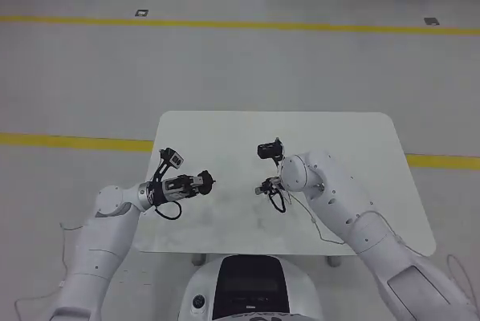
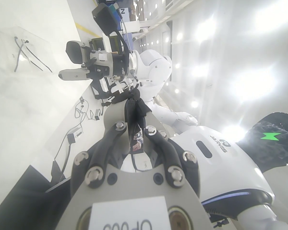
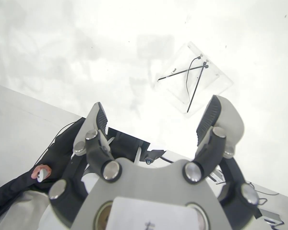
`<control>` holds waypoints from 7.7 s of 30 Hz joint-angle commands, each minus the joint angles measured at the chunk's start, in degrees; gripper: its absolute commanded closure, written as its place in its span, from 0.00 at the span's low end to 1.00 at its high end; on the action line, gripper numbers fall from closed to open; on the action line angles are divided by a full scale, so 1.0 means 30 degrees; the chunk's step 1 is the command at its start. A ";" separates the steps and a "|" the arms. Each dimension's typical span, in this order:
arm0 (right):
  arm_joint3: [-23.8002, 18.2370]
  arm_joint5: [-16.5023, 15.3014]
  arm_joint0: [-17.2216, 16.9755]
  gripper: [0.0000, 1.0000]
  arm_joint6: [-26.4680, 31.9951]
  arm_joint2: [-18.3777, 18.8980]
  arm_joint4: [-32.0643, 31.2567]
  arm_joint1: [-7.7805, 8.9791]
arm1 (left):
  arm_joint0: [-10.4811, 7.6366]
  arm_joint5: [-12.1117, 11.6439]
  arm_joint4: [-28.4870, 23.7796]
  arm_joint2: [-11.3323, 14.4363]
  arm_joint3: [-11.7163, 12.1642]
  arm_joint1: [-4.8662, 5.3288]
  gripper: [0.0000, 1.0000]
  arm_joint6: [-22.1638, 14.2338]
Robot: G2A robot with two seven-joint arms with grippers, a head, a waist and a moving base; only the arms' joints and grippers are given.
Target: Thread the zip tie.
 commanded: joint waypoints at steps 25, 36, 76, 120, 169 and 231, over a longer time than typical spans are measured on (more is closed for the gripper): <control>0.0741 -0.0486 -0.0596 0.52 -0.1011 0.0398 -0.0524 0.0077 | 0.0000 0.0000 0.0000 0.0000 0.0000 0.0000 1.00 0.0000; 0.0898 -0.0792 -0.0813 0.79 -0.1124 0.0630 -0.0599 0.0092 | 0.0000 0.0000 0.0000 0.0000 0.0000 0.0000 1.00 0.0000; 0.7505 -0.0742 0.1638 0.84 -0.2579 -0.1335 -0.0025 -0.1439 | 0.0000 0.0000 0.0000 0.0000 0.0000 0.0000 1.00 0.0000; 0.6032 -0.0038 0.1229 1.00 -0.1920 -0.0587 -0.1578 -0.1663 | 0.0000 0.0000 0.0000 0.0000 0.0000 0.0000 1.00 0.0000; -0.2755 -0.8883 -0.8406 1.00 -1.1746 0.7826 1.6411 -0.0178 | 0.0000 0.0000 0.0000 0.0000 0.0000 0.0000 1.00 0.0000; -0.4877 -1.2987 -1.1404 1.00 -2.4458 0.4933 0.9207 -0.0547 | -0.0386 0.0000 0.0710 0.2647 -0.0274 -0.0472 1.00 0.3371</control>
